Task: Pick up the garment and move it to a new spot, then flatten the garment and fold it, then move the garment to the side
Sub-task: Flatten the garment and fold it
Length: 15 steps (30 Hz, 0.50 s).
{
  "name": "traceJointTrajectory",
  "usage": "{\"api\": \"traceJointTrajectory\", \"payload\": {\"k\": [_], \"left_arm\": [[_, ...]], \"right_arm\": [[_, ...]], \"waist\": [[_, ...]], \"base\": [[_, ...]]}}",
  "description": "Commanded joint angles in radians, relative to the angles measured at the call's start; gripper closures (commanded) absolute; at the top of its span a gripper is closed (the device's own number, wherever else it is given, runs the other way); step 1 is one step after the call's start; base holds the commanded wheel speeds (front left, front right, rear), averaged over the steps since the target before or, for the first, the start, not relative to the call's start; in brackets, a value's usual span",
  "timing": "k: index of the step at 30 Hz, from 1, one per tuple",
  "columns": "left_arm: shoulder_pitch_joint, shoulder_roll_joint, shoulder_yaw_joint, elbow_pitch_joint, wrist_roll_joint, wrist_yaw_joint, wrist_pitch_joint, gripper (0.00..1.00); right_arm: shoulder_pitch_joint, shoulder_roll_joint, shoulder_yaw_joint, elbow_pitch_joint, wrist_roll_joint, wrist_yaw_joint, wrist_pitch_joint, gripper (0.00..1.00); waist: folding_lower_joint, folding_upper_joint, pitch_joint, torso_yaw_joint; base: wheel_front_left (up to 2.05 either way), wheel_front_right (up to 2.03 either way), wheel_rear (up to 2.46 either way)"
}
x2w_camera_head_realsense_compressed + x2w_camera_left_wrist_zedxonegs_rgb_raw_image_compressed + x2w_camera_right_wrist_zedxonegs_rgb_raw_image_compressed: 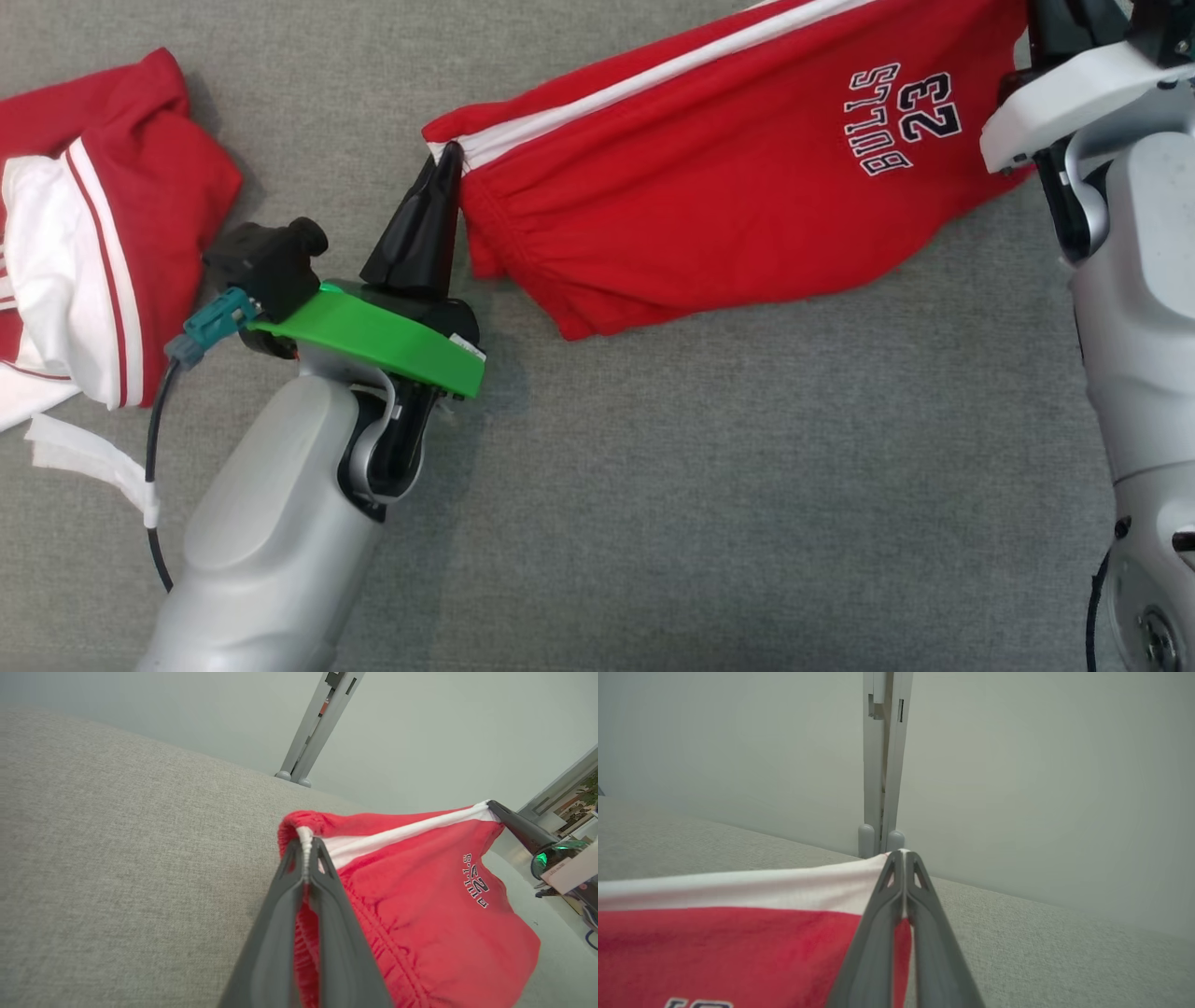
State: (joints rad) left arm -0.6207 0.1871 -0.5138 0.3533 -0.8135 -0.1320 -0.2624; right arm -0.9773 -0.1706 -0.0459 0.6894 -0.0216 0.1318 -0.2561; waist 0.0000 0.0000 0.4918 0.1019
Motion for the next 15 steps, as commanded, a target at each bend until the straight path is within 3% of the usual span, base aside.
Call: {"api": "traceJointTrajectory", "payload": {"k": [1, 2, 3, 4, 15], "left_arm": [[-0.019, -0.004, 0.008, 0.005, -0.003, 0.003, -0.003, 1.0], [-0.021, -0.007, 0.011, 0.009, -0.001, 0.003, -0.003, 0.78], [-0.021, -0.012, 0.015, 0.012, -0.002, 0.003, -0.003, 0.25], [-0.018, -0.015, 0.018, 0.015, -0.001, 0.003, -0.003, 0.0], [0.109, -0.024, 0.07, 0.015, 0.027, 0.003, -0.003, 0.0]], "right_arm": [[-0.018, 0.003, -0.016, 0.023, -0.011, -0.002, -0.006, 0.83], [-0.029, 0.008, -0.025, 0.042, -0.024, -0.002, -0.008, 0.26], [-0.038, 0.015, -0.03, 0.058, -0.027, -0.002, -0.008, 0.0], [-0.042, 0.019, -0.035, 0.068, -0.035, -0.002, -0.009, 0.0], [0.111, -0.005, 0.007, 0.07, 0.044, -0.002, -0.01, 0.0]], "waist": [[0.0, 0.0, 0.03, 0.021], [0.0, 0.0, 0.032, 0.021], [0.0, 0.0, 0.033, 0.021], [0.0, 0.0, 0.031, 0.021], [0.0, 0.0, -0.048, 0.009]], "base": [[0.0, 0.0, 0.0], [0.0, 0.0, 0.0], [0.0, 0.0, 0.0], [0.0, 0.0, 0.0], [0.0, 0.0, 0.0]]}}
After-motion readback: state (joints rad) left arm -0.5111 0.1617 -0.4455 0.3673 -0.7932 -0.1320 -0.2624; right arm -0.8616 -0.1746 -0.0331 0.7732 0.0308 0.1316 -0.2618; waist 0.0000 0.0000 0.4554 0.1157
